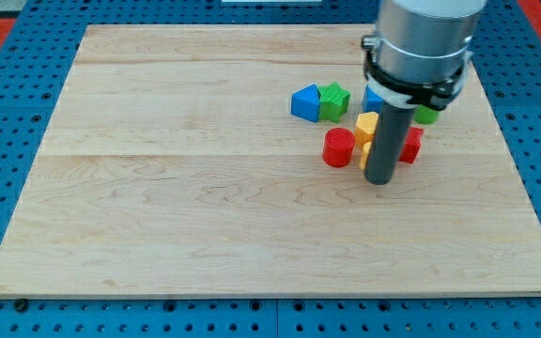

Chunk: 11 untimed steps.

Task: Move the green circle above to the red star

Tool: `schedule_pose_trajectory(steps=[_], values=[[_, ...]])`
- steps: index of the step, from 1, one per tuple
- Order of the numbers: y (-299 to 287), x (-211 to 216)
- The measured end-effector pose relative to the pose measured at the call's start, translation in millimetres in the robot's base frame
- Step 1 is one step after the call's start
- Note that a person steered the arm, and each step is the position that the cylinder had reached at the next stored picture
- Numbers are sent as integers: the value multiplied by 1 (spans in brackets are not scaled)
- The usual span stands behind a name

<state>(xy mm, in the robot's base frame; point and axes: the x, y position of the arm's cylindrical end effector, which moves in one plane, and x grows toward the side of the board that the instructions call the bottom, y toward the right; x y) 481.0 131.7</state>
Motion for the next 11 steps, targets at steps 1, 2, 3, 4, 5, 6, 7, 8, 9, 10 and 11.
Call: schedule_pose_trajectory(steps=[1, 2, 3, 4, 5, 6, 7, 8, 9, 10, 11], values=[[13, 10], [22, 52], [87, 15], [132, -38], [145, -84], [145, -135], [122, -143], [100, -136], [76, -106], [29, -95], [10, -94]])
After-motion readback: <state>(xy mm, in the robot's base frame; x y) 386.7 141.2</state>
